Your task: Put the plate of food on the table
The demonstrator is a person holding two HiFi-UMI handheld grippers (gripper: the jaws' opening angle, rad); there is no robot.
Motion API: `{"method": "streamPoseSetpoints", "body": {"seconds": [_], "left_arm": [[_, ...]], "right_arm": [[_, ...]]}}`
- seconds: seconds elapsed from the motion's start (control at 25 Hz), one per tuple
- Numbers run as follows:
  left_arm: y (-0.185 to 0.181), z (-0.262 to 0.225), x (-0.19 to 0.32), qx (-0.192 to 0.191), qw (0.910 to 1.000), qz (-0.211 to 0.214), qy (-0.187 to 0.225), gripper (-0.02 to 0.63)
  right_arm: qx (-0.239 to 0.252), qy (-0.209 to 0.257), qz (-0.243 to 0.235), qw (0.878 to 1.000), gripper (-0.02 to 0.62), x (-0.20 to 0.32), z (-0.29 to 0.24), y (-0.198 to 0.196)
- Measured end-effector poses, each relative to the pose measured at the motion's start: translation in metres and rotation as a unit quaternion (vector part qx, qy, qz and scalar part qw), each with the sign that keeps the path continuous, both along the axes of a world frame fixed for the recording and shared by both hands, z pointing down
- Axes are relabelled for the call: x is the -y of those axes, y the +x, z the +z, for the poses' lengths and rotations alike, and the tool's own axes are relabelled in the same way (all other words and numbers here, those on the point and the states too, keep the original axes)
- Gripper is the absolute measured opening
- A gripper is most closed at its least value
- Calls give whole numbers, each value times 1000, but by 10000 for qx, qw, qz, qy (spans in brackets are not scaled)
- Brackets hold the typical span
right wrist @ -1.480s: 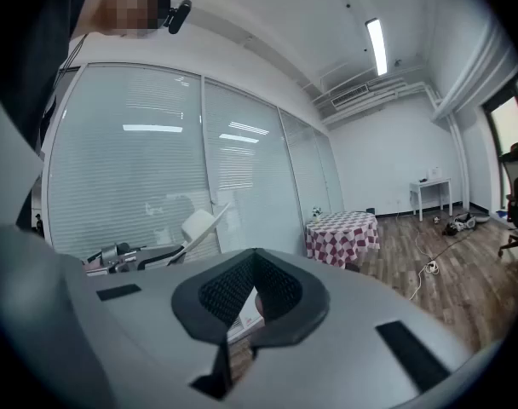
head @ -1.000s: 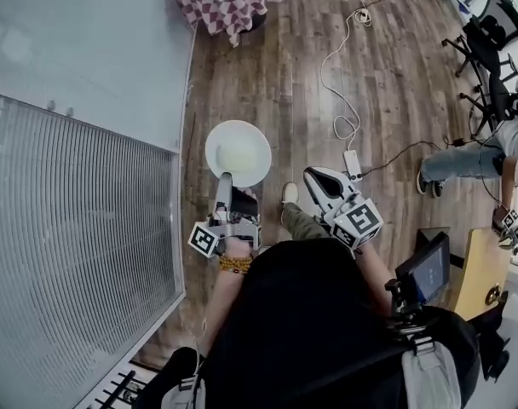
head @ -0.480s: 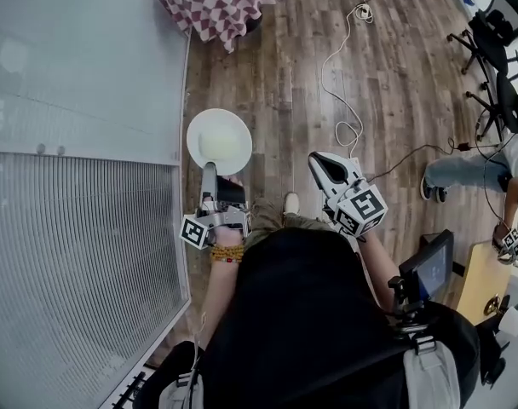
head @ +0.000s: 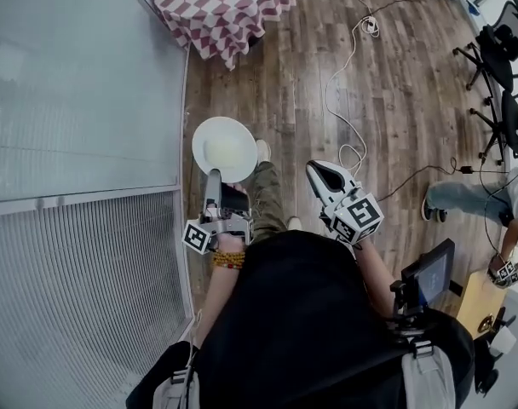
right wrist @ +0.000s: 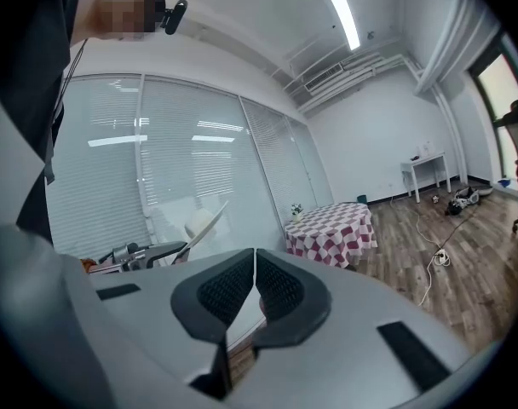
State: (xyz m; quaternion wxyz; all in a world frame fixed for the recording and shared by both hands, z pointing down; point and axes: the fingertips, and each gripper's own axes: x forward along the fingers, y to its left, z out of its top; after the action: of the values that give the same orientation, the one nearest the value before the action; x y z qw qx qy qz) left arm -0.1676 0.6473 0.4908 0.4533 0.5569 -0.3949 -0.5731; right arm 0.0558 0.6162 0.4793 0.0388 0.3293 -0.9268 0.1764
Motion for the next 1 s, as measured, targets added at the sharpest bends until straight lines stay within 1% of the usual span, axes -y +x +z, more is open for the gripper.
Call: {"method": "streamPoseSetpoints", "body": {"seconds": [0.12, 0.28, 0.36, 0.48, 0.64, 0.76, 0.92, 1.0], "left_arm": [[-8, 0, 68, 181, 9996, 225, -36, 9], [-21, -24, 159, 397, 9975, 585, 61, 9], [-29, -34, 198, 422, 9964, 716, 163, 9], [-51, -40, 250, 324, 9962, 743, 313, 8], [-85, -39, 301, -8, 9965, 683, 474, 9], [-106, -45, 332, -173, 9941, 768, 741, 8], [-123, -56, 370, -56, 9914, 903, 946, 9], [-126, -61, 388, -56, 9900, 932, 1062, 9]], "right_arm": [[-22, -66, 121, 9999, 14, 59, -2, -13], [-66, -87, 14, 9999, 14, 134, -18, -42], [-126, -59, -12, 9999, 14, 172, -24, -58], [-161, -78, -35, 9998, 14, 223, -29, -85], [-253, -63, -197, 9995, 14, 269, -33, -121], [-217, -50, -176, 9996, 14, 301, -37, -138], [-112, -80, -55, 9999, 14, 339, -37, -148], [-82, -77, 12, 9999, 14, 357, -34, -147]]}}
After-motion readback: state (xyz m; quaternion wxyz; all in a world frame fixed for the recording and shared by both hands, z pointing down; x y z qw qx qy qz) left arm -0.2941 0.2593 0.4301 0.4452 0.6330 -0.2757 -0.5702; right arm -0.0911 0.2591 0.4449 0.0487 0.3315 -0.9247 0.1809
